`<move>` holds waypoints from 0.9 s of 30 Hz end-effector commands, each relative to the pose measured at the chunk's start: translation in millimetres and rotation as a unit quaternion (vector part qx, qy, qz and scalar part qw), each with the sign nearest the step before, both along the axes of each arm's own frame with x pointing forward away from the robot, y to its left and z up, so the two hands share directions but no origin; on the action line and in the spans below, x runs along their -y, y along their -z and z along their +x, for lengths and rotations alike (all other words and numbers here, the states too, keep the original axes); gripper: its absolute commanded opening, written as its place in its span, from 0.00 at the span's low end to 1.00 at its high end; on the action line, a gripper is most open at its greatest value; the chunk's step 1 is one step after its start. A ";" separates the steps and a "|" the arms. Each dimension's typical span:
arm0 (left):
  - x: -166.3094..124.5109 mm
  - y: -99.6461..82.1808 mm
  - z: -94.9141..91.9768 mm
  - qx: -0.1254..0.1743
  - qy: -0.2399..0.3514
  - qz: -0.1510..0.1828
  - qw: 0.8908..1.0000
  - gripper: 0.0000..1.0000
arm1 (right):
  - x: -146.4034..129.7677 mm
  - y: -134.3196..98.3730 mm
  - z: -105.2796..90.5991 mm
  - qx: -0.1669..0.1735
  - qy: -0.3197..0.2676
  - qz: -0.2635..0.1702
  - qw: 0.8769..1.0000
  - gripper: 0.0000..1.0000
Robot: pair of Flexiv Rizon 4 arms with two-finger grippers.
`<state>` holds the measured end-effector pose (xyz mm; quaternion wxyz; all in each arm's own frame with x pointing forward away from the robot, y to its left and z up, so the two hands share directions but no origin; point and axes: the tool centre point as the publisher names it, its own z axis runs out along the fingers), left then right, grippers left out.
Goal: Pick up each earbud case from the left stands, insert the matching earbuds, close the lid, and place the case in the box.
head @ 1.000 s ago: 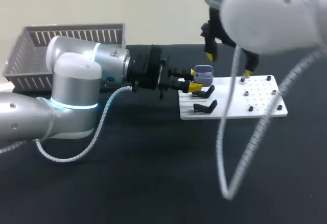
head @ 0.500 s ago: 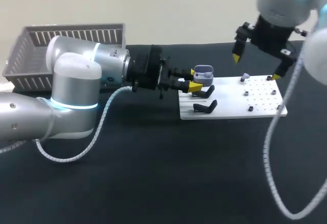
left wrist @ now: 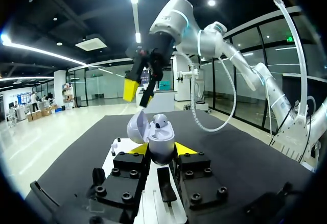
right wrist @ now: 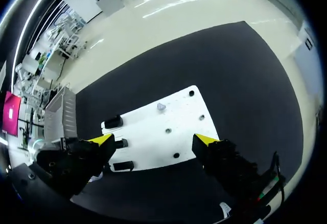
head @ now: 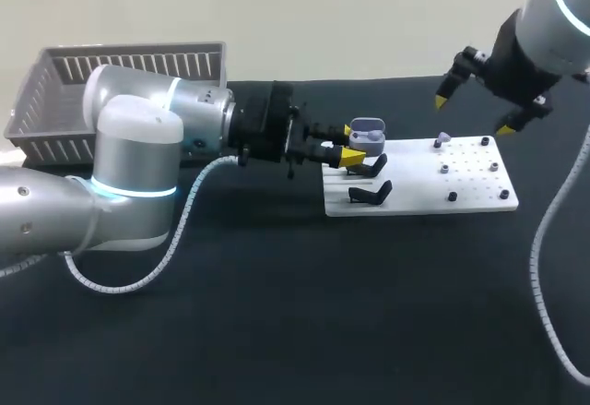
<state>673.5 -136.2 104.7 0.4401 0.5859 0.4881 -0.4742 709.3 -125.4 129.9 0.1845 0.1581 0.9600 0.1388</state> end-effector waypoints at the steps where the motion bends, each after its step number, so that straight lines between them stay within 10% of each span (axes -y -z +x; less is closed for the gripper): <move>1: 0.0 0.8 -0.4 0.001 -0.001 -0.001 1.000 0.00 | -6.4 14.7 26.6 -0.021 -0.023 -0.008 0.999 1.00; 17: 0.0 0.8 -0.4 0.001 -0.001 -0.001 1.000 0.00 | 3.0 56.8 44.6 -0.070 -0.079 -0.010 0.994 1.00; 27: 0.0 0.8 -0.4 0.001 -0.001 -0.001 1.000 0.00 | 1.7 65.5 42.3 -0.075 -0.105 -0.011 0.992 0.76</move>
